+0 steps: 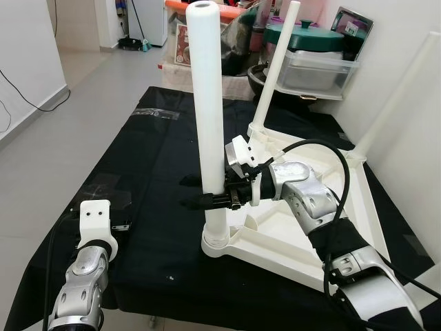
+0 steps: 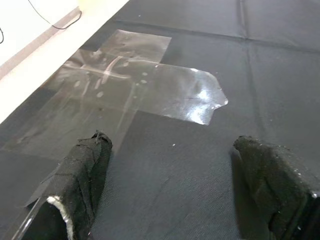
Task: Building children table
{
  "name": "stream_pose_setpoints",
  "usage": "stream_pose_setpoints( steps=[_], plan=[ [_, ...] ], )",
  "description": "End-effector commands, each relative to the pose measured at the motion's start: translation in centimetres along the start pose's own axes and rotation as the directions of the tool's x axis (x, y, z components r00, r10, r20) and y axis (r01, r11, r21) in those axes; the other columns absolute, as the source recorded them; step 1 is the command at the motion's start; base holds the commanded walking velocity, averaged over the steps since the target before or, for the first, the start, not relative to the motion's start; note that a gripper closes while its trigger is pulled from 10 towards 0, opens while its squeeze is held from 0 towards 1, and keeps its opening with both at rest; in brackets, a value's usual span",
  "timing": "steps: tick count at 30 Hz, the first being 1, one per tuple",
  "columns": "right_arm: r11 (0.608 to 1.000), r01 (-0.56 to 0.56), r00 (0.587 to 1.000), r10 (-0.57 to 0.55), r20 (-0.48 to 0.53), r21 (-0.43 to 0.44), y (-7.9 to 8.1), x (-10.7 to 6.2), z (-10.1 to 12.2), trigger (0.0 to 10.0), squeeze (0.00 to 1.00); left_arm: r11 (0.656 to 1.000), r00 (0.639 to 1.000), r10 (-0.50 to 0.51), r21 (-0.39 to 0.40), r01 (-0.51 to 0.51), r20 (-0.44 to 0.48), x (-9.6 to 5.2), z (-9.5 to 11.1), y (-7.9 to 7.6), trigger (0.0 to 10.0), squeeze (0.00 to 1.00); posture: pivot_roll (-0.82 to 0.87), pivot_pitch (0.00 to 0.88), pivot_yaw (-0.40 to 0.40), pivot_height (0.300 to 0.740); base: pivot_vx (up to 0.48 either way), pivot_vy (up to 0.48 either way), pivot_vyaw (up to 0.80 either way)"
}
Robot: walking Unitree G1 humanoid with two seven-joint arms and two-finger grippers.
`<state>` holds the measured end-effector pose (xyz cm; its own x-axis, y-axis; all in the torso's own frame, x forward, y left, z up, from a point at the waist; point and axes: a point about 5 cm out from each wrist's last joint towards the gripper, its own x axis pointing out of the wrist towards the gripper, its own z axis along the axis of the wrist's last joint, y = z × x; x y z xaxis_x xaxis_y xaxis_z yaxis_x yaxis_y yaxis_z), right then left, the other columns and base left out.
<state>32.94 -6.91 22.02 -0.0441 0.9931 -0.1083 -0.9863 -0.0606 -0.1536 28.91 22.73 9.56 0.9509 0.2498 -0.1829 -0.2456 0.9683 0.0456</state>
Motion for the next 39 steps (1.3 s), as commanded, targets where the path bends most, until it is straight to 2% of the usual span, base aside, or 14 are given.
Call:
stream_pose_setpoints(
  steps=[1,22,26,27,28,29,31,32,34,35,36,37,38,39],
  plan=[
    [0.994,-0.02,0.999,0.023,-0.032,0.11,0.8,0.3,-2.6,0.0,0.0,1.0,0.998,-0.01,-0.014,0.009,-0.065,-0.2,-1.4,-0.3,10.0,0.0,0.12,0.0,-0.167,0.74,0.0,0.0,0.0],
    [0.985,0.111,0.993,-0.105,-0.053,0.134,-0.3,-0.6,-3.6,0.0,0.0,1.0,0.997,-0.016,-0.028,0.014,-0.077,-0.1,-1.4,-0.2,10.0,0.0,0.12,0.0,-0.16,0.74,0.0,0.0,0.0],
    [0.971,0.218,0.972,-0.207,-0.107,0.098,-0.3,-0.2,-4.3,0.0,0.04,1.0,0.997,-0.014,-0.028,0.012,-0.08,-0.2,-1.5,-0.1,10.0,0.0,0.12,0.0,-0.162,0.74,0.0,0.0,0.0],
    [0.95,0.295,0.952,-0.283,-0.118,0.1,-0.5,0.1,-4.6,0.0,0.1,1.0,0.997,-0.012,-0.029,0.01,-0.08,-0.2,-1.5,-0.1,10.0,0.0,0.12,0.0,-0.164,0.74,0.0,0.0,0.0],
    [0.95,0.295,0.952,-0.283,-0.118,0.1,-0.5,0.1,-4.6,0.0,0.1,1.0,0.997,-0.012,-0.029,0.01,-0.08,-0.2,-1.5,-0.1,10.0,0.0,0.12,0.0,-0.164,0.74,0.0,0.0,0.0],
    [0.898,0.426,0.9,-0.408,-0.155,0.109,-0.9,0.2,-5.2,0.0,0.09,1.0,0.997,-0.01,-0.03,0.007,-0.081,-0.3,-1.5,0.0,10.0,0.0,0.12,0.0,-0.164,0.74,0.0,0.0,0.0],
    [0.823,0.557,0.824,-0.531,-0.2,0.113,-1.3,0.2,-5.8,0.0,0.09,0.999,0.997,-0.007,-0.032,0.004,-0.083,-0.3,-1.6,0.0,10.0,0.0,0.12,0.0,-0.164,0.74,0.0,0.0,0.0],
    [0.795,0.594,0.799,-0.564,-0.209,0.124,-1.2,0.2,-6.2,0.0,0.05,0.999,0.996,-0.006,-0.034,0.003,-0.084,-0.3,-1.6,0.1,10.0,0.0,0.11,0.0,-0.162,0.74,0.0,0.0,0.0],
    [0.783,0.608,0.789,-0.578,-0.208,0.133,-1.1,0.2,-6.5,0.0,0.05,0.999,0.996,-0.005,-0.035,0.002,-0.085,-0.3,-1.6,0.1,10.0,0.0,0.11,0.0,-0.162,0.74,0.0,0.0,0.0],
    [0.62,0.769,0.637,-0.727,-0.256,0.155,-1.5,-0.4,-7.7,0.0,0.04,0.999,0.996,-0.004,-0.036,0.001,-0.087,-0.3,-1.7,0.1,10.0,0.0,0.11,0.0,-0.16,0.74,0.0,0.0,0.0],
    [0.522,0.837,0.546,-0.788,-0.285,0.162,-1.7,-0.9,-8.3,0.0,0.04,0.999,0.996,-0.003,-0.036,0.0,-0.088,-0.3,-1.7,0.2,10.0,0.0,0.11,0.0,-0.16,0.74,0.0,0.0,0.0],
    [0.522,0.837,0.546,-0.788,-0.285,0.162,-1.7,-0.9,-8.3,0.0,0.04,0.999,0.996,-0.003,-0.036,0.0,-0.088,-0.3,-1.7,0.2,10.0,0.0,0.11,0.0,-0.16,0.74,0.0,0.0,0.0],
    [0.382,0.907,0.42,-0.85,-0.319,0.175,-1.8,-1.7,-9.2,0.0,0.0,0.999,0.996,-0.001,-0.038,-0.003,-0.089,-0.3,-1.7,0.2,10.0,0.0,0.11,0.0,-0.157,0.74,0.0,0.0,0.0],
    [0.295,0.938,0.341,-0.876,-0.341,0.182,-1.8,-2.2,-9.7,0.0,0.0,0.999,0.996,0.001,-0.04,-0.005,-0.09,-0.3,-1.7,0.3,10.0,0.0,0.11,0.0,-0.157,0.74,0.0,0.0,0.0]
  ],
)
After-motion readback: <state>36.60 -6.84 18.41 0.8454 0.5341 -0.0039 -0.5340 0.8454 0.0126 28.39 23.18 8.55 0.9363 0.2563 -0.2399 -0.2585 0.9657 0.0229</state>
